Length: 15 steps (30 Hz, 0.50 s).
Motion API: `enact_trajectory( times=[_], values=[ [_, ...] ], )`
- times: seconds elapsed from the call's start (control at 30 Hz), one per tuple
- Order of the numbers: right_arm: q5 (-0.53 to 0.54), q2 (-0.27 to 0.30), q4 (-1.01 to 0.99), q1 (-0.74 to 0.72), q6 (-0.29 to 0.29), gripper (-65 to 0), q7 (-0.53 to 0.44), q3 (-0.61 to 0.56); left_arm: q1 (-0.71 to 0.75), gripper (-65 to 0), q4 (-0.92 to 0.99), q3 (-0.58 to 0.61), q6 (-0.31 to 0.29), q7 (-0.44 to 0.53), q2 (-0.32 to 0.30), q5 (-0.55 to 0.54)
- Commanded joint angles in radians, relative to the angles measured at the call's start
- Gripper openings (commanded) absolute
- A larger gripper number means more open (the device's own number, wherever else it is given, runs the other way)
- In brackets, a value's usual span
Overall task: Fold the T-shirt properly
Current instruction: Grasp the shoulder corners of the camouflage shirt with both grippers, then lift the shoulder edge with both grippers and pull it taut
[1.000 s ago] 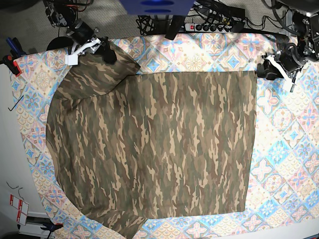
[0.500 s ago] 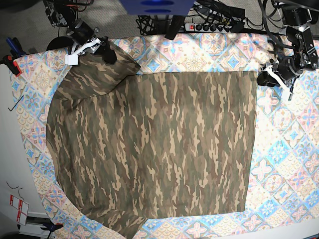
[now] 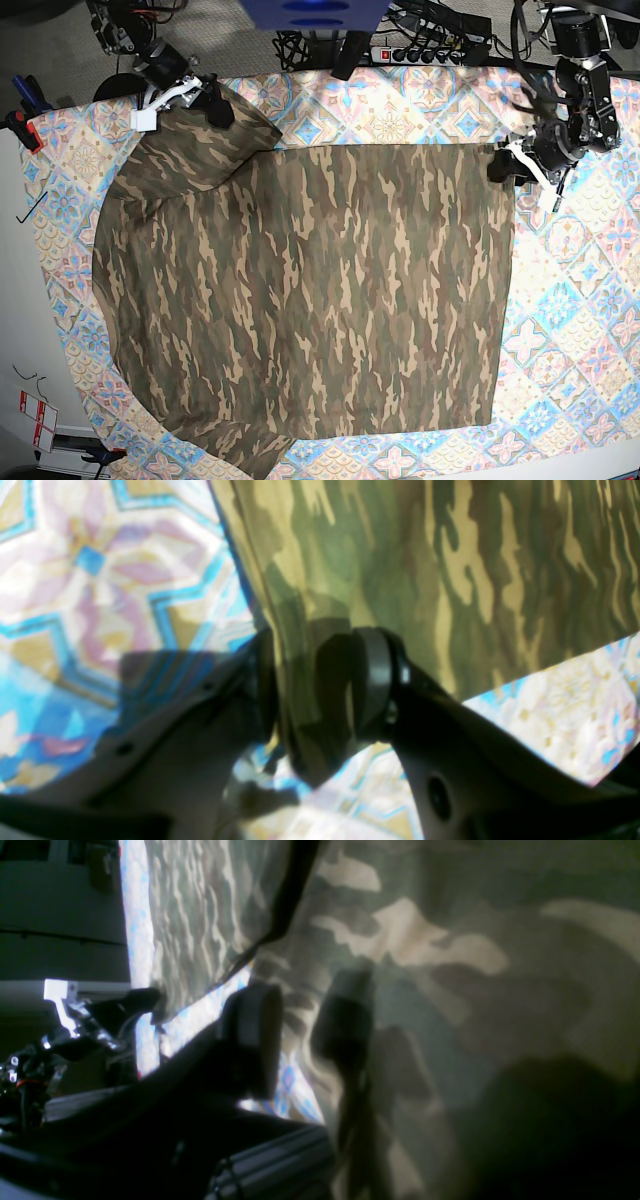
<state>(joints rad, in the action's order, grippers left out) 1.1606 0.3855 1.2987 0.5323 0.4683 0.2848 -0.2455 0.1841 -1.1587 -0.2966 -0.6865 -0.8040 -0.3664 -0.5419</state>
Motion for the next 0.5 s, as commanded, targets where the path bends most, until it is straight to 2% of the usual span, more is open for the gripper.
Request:
enact_trajectory(
  times=[0.0,0.1,0.17,0.33,0.47],
  values=[
    [-0.014,0.010,0.003,0.012,-0.018,-36.9,0.026,-0.002,0.021,-43.1,0.010,0.024,-0.012,-0.097,0.020,0.052],
    [-0.015,0.010,0.003,0.012,-0.018,-36.9,0.026,0.001,0.021,-51.8,0.010,0.026,-0.012,-0.097,0.022,0.052],
    [-0.028,0.011,0.005,0.012,-0.018,-40.5,0.026,0.004,0.019,-58.7,0.010,0.047,-0.012,-0.096,0.033,0.052],
    [-0.083,0.011,0.005,-0.005,-0.018,-65.0,0.034,0.005,0.013,-61.5,0.010,0.095,-0.012,-0.087,0.034,0.050],
    [-0.083,0.011,0.003,-0.022,-0.018,-64.2,0.034,0.005,0.016,-64.6,0.010,0.096,-0.012,-0.028,0.042,0.049]
  ],
)
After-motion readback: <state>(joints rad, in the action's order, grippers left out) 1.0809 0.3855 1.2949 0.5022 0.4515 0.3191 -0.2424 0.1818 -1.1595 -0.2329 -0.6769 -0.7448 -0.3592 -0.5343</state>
